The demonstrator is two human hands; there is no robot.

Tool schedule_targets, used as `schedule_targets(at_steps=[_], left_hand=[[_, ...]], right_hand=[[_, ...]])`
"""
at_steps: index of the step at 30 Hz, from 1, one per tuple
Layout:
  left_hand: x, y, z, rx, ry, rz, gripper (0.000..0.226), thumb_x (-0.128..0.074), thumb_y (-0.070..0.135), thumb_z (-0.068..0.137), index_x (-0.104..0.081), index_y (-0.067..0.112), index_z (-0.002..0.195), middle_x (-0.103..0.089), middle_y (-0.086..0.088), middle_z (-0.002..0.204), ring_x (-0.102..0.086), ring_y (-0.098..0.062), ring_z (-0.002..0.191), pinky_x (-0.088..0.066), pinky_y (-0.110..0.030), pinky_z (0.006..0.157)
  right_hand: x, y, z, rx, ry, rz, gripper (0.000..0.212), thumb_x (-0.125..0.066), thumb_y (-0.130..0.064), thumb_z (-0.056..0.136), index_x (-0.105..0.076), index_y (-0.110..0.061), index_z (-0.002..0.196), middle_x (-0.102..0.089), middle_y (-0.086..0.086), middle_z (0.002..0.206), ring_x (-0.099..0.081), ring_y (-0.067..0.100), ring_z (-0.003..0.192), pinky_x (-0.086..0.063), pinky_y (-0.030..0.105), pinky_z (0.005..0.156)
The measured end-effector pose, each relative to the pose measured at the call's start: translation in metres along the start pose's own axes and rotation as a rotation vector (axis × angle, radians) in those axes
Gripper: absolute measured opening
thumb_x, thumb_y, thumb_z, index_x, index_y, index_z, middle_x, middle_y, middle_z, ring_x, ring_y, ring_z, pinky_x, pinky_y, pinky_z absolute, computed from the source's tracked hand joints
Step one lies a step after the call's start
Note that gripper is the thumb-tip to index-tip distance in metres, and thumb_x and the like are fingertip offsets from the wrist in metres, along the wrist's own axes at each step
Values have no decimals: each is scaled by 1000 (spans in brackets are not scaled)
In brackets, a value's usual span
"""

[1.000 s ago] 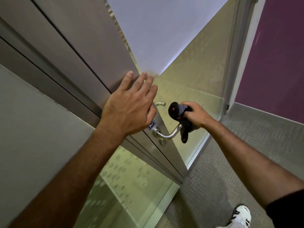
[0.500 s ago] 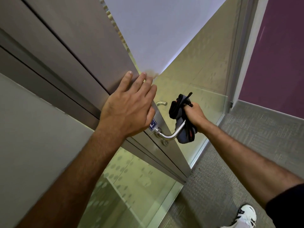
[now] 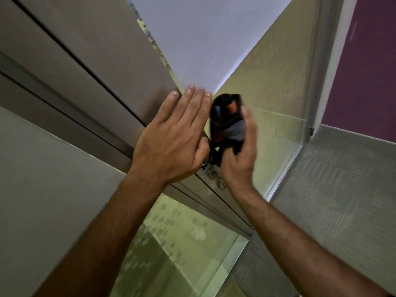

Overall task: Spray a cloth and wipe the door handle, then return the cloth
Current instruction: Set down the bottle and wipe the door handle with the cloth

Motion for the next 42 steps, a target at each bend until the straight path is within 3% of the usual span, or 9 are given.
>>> schedule_targets(at_steps=[3,6,8,11,17,23,31,37,42], left_hand=[[6,0,-1,0,29,-29,74,-8,42,97,-17,1,158,-20,-20,165,-17,-30,155,-12,-46,126],[2,2,0,-21,-9,-27,81,5,47,95,-21,3,158,-22,-18,165,-19,-30,154,-15,-48,125],[-5,2,1,-35,-47,30,77,0,46,97,-24,5,157,-25,-18,165,-22,-32,153,-17,-50,124],[-16,1,2,-51,-95,136,72,-14,50,98,-25,11,157,-24,-17,165,-20,-34,153,-15,-52,121],[-19,1,1,-62,-126,186,71,-26,55,97,-28,15,156,-23,-18,165,-18,-36,153,-16,-53,120],[-18,2,-2,-72,-115,182,70,-28,54,98,-27,14,156,-27,-18,163,-18,-36,153,-13,-55,122],[-12,2,0,-52,-64,146,70,-19,41,94,-27,8,156,-35,-17,160,-26,-34,151,-16,-54,122],[-16,3,0,-65,-60,183,68,-22,39,96,-22,9,157,-32,-16,161,-23,-33,152,-13,-54,122],[-18,1,0,-55,-69,190,69,-24,42,96,-20,11,157,-30,-16,163,-22,-33,153,-13,-54,122]], right_hand=[[-53,-29,-24,137,-176,-177,67,-45,-13,89,-24,-17,153,-35,25,158,-29,36,148,-29,68,114],[-65,-28,-42,236,-229,-279,88,-64,0,83,-14,-27,151,-26,15,160,-19,37,144,-24,77,110],[-61,-11,-47,279,-305,-308,92,-67,7,81,-26,-36,151,-24,-2,163,-16,41,148,-21,76,112],[-53,13,-56,470,-523,-483,54,-58,-3,86,-54,-23,135,-45,9,155,-21,49,149,-25,74,111],[-21,43,-66,529,-973,-789,54,-74,-7,72,-72,-30,121,-58,-5,146,-38,41,141,-42,62,103],[-30,31,-72,463,-1283,-966,26,-69,-21,83,-76,-32,106,-67,-9,126,-46,24,134,-36,49,104],[-6,14,-14,257,-749,-721,51,-49,-14,77,-71,-23,121,-66,-1,133,-47,30,127,-36,45,110],[-33,44,-78,416,-1103,-1053,43,-79,-22,67,-74,-32,109,-63,-6,131,-47,37,134,-39,59,100],[-44,40,-65,478,-1331,-1026,34,-71,-21,82,-72,-34,113,-63,-13,130,-39,28,139,-32,52,105]])
Point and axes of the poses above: each hand's wrist, its own z-axis towards the middle knuckle, its own x-axis out of the back of the hand, y = z × x, the point moved 10 cm from there along z, towards the middle knuckle
